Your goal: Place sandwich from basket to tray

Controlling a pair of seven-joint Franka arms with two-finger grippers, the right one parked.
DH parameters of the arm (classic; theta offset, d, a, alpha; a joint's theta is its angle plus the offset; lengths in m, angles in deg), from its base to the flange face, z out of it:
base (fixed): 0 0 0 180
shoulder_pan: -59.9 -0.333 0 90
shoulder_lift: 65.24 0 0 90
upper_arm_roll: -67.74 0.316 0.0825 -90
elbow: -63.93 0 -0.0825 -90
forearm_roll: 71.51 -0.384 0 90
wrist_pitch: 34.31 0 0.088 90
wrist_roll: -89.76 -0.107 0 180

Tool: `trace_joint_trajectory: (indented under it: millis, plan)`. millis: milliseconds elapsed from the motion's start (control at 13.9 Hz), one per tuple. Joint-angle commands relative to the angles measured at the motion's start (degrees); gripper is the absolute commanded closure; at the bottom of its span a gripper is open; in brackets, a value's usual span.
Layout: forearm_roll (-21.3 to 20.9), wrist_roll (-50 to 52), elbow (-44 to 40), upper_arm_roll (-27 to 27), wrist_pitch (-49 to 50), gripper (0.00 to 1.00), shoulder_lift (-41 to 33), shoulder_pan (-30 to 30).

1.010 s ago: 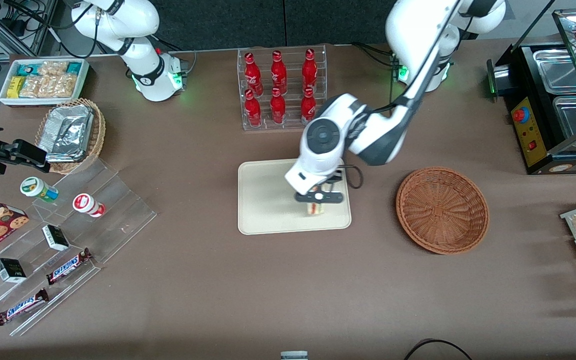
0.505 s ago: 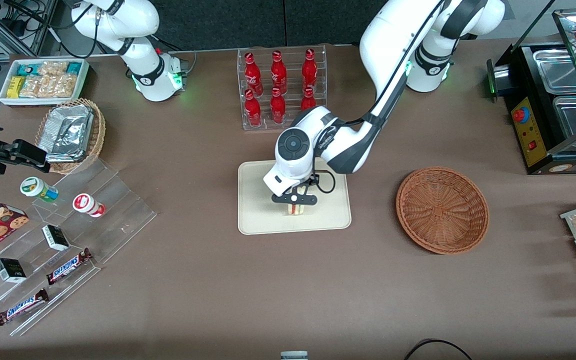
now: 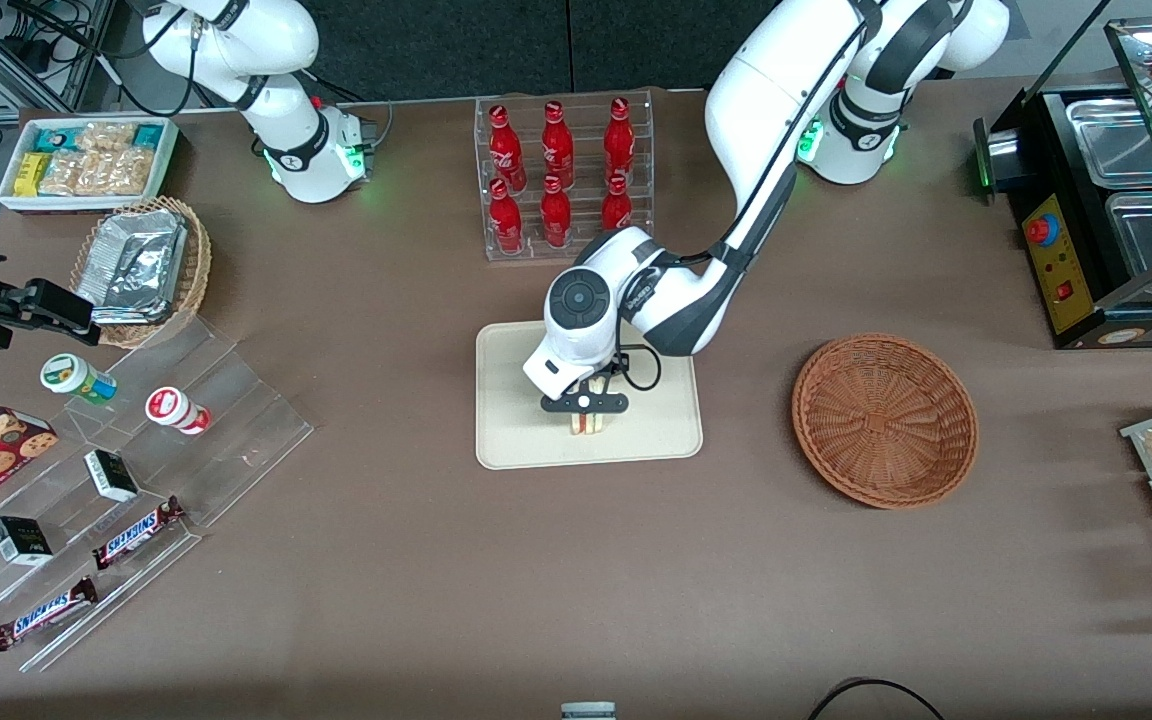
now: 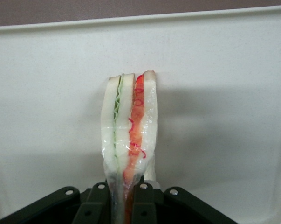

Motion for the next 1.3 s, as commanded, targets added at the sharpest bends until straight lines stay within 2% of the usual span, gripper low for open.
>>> trace_joint_trajectory:
  millis: [0,433,649,866,1010,1227]
  plan:
    - [-0.7,1.5,-1.8,1.0,0.1,0.01,0.8,1.3]
    - [-0.6,0.4,-2.8,1.2,0.6,0.0,-0.2,0.7]
    - [-0.7,-3.1,-4.0,1.2,3.5,0.0,-2.8,-2.1]
    - [-0.8,-13.7,-4.0,1.3,7.9,0.0,-7.0,-5.8]
    - [-0.6,-23.6,-3.7,1.1,11.9,0.0,-9.7,-10.2]
    - [-0.8,-27.1,-3.1,1.7,18.1,0.0,-13.4,-14.8]
